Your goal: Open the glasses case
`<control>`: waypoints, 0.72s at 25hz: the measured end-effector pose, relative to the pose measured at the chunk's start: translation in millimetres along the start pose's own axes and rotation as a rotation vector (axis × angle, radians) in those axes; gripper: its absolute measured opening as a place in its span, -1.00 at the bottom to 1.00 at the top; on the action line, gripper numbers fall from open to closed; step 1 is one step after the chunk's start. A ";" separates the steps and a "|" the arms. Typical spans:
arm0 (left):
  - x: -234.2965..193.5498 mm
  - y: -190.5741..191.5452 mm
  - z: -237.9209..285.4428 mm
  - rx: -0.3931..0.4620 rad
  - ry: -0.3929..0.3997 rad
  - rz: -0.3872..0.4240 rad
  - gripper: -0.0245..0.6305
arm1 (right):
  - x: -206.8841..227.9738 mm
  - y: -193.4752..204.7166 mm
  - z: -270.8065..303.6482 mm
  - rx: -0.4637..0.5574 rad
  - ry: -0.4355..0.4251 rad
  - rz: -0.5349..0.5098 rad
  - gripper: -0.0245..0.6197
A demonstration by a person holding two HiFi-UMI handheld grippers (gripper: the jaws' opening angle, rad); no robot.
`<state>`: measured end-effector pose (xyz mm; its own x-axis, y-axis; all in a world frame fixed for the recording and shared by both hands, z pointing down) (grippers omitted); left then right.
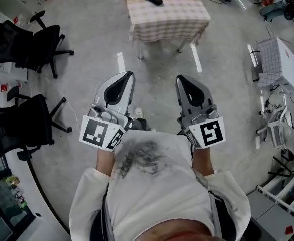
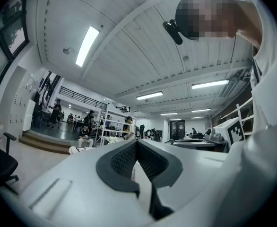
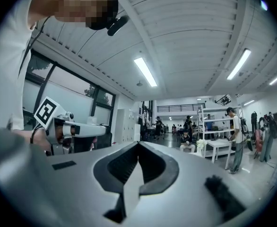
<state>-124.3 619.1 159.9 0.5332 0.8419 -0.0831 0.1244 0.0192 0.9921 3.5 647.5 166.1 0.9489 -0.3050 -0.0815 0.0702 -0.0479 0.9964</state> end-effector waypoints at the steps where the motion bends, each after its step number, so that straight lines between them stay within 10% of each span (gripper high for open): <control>1: -8.3 -2.2 3.5 0.001 0.008 0.002 -0.90 | 0.1 -1.5 8.4 -0.001 0.004 -0.003 -0.88; 18: -101.4 6.9 57.7 -0.042 0.082 -0.021 -0.90 | 16.7 13.9 106.6 -0.075 0.065 -0.010 -0.88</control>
<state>-129.3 502.8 169.7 0.4605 0.8823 -0.0973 0.0985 0.0582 0.9934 -12.5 540.4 176.0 0.9658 -0.2424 -0.0919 0.1001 0.0218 0.9947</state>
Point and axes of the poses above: the fingertips, and each gripper's own axes: z forward along the fingers, x to its right, y out of its underside, the point moved 1 cm from there along -z, backward along the fingers, and after that the axes turned 11 degrees about y, right-handed, at the moved point
